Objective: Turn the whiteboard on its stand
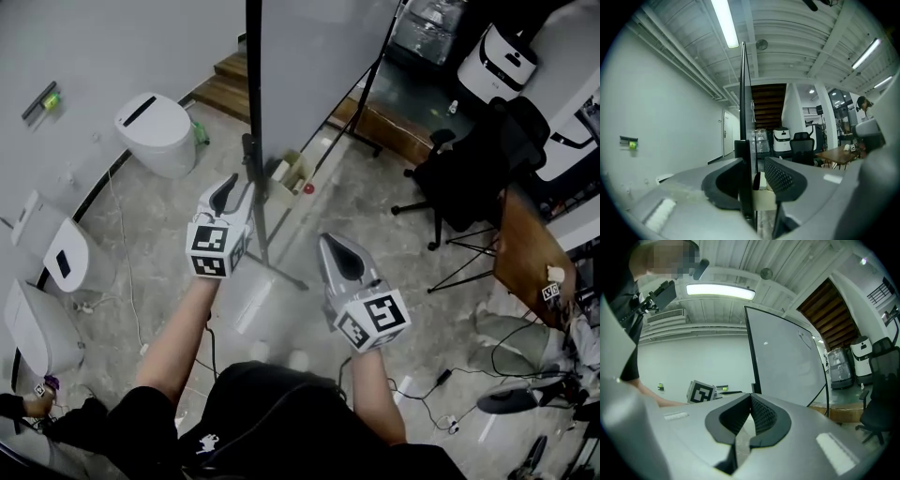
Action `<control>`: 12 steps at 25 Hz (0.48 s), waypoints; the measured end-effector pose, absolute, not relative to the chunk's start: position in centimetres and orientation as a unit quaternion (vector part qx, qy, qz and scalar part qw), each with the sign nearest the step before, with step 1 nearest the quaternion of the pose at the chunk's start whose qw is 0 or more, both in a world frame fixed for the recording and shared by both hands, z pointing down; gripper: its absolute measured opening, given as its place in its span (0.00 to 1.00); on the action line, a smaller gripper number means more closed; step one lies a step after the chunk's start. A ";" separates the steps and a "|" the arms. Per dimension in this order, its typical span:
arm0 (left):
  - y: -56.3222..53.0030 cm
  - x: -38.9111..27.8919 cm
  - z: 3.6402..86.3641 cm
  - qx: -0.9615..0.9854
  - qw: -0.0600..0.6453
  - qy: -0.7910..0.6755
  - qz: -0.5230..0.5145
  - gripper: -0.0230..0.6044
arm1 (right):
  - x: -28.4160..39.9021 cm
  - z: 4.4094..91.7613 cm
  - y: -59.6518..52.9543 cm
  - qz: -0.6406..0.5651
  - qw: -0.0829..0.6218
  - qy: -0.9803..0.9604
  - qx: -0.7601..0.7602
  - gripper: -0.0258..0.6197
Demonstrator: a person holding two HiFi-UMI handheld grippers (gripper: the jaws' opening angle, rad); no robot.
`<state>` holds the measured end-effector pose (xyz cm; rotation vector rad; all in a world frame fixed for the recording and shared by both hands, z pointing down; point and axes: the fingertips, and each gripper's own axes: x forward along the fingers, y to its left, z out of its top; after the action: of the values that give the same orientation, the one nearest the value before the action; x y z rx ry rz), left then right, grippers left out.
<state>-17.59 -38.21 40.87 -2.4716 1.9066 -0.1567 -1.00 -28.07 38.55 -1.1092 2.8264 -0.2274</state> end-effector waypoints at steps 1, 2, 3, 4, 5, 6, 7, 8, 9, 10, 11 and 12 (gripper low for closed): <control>-39.0 -17.7 41.2 -0.792 0.008 0.608 -0.054 0.28 | -1.0 38.7 -28.2 -0.075 0.047 0.925 -0.369 0.05; -39.8 -17.8 41.5 -0.792 0.007 0.607 -0.059 0.33 | -0.9 38.8 -28.4 -0.076 0.046 0.923 -0.373 0.05; -40.6 -17.9 41.7 -0.792 0.006 0.607 -0.063 0.37 | -0.8 38.9 -28.7 -0.077 0.045 0.922 -0.378 0.05; -41.4 -17.9 41.8 -0.792 0.005 0.607 -0.065 0.39 | -0.6 38.9 -28.9 -0.077 0.044 0.919 -0.383 0.05; -42.1 -17.9 41.8 -0.792 0.004 0.607 -0.066 0.40 | -0.5 39.0 -29.0 -0.078 0.043 0.917 -0.388 0.05; -42.8 -17.9 41.9 -0.793 0.004 0.606 -0.066 0.41 | -0.3 39.0 -29.2 -0.078 0.043 0.915 -0.392 0.05; -43.4 -17.8 42.0 -0.793 0.003 0.606 -0.067 0.43 | -0.2 39.1 -29.3 -0.077 0.041 0.914 -0.397 0.05; -43.9 -17.8 42.1 -0.793 0.003 0.606 -0.068 0.44 | 0.0 39.1 -29.4 -0.076 0.040 0.912 -0.400 0.05; -44.4 -17.8 42.2 -0.792 0.002 0.607 -0.069 0.45 | 0.1 39.2 -29.5 -0.075 0.038 0.911 -0.403 0.05; -44.8 -17.8 42.3 -0.791 0.001 0.607 -0.069 0.46 | 0.1 39.2 -29.6 -0.075 0.037 0.910 -0.406 0.05; -45.2 -17.8 42.4 -0.791 0.000 0.608 -0.069 0.46 | 0.2 39.3 -29.6 -0.075 0.036 0.909 -0.408 0.05; -45.5 -17.7 42.5 -0.792 -0.001 0.607 -0.069 0.47 | 0.2 39.3 -29.6 -0.075 0.034 0.909 -0.409 0.05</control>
<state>-17.74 -45.50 42.54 -2.4896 1.9085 -0.2173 0.18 -29.62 39.35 -1.2586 2.7939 -0.2307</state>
